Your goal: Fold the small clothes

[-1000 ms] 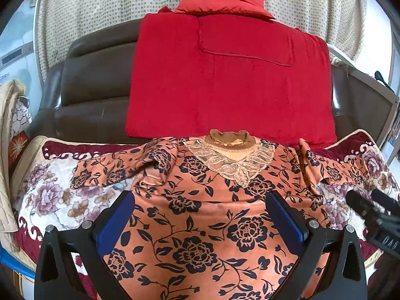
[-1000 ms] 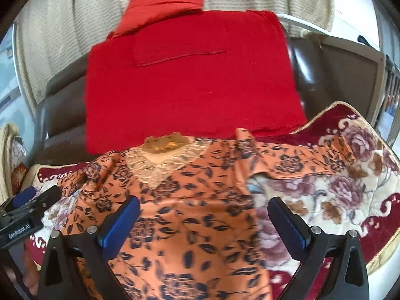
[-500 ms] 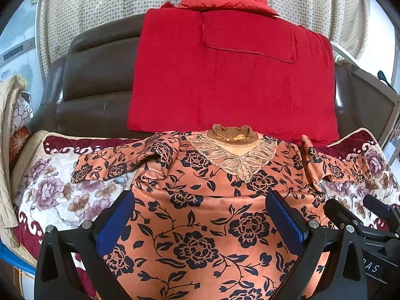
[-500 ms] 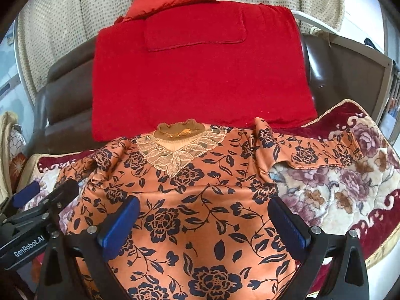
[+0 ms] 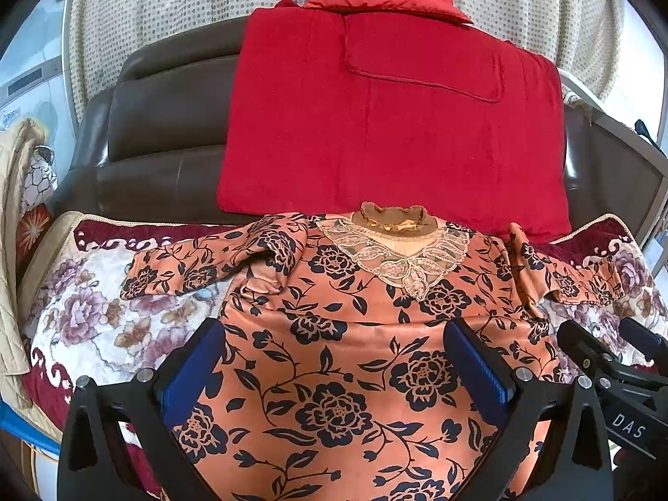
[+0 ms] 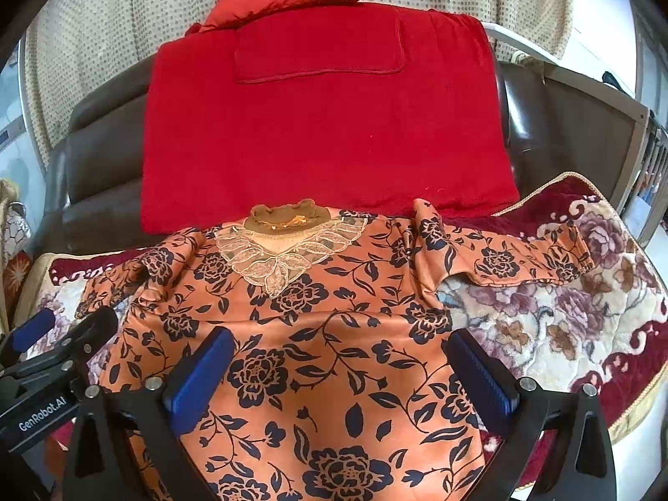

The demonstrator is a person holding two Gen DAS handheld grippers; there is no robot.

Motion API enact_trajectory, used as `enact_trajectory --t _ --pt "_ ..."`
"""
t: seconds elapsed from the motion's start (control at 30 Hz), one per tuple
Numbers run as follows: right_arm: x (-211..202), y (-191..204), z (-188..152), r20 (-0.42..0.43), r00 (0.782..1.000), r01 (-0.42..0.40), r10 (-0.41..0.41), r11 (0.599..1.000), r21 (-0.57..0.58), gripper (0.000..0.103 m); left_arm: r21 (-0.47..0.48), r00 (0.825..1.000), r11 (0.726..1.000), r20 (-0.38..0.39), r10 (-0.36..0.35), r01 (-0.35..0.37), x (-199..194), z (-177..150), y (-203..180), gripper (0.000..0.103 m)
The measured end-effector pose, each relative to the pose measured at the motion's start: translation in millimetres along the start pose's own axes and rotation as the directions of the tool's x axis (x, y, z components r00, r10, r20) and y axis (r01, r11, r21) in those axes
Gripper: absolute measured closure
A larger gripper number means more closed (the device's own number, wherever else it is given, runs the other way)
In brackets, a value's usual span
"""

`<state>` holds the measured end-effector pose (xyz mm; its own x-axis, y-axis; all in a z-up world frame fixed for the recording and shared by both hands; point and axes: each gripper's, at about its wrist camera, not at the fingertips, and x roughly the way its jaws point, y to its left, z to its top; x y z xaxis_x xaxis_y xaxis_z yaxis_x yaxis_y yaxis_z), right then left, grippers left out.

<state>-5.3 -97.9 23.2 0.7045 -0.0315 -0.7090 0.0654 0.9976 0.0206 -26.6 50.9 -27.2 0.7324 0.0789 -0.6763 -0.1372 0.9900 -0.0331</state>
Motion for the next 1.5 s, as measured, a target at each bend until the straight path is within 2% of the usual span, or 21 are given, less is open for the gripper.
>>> enact_trajectory --t 1.27,1.33,1.4,1.5 --pt "1 2 3 0.010 1.000 0.003 -0.003 1.000 -0.023 0.000 0.002 1.000 1.000 -0.015 -0.007 0.007 10 -4 1 0.000" --pt "2 0 3 0.017 1.000 -0.013 0.013 1.000 -0.013 0.000 -0.006 0.999 1.000 -0.028 -0.016 0.016 15 -6 5 0.000" --pt "3 -10 2 0.029 0.997 -0.067 0.067 0.998 0.019 0.000 -0.010 0.999 1.000 -0.041 -0.017 0.017 22 -10 15 0.000" --pt "14 -49 -3 0.058 0.987 -0.158 0.152 0.979 0.129 0.000 -0.034 0.996 0.999 -0.086 0.012 -0.015 43 -18 40 0.000"
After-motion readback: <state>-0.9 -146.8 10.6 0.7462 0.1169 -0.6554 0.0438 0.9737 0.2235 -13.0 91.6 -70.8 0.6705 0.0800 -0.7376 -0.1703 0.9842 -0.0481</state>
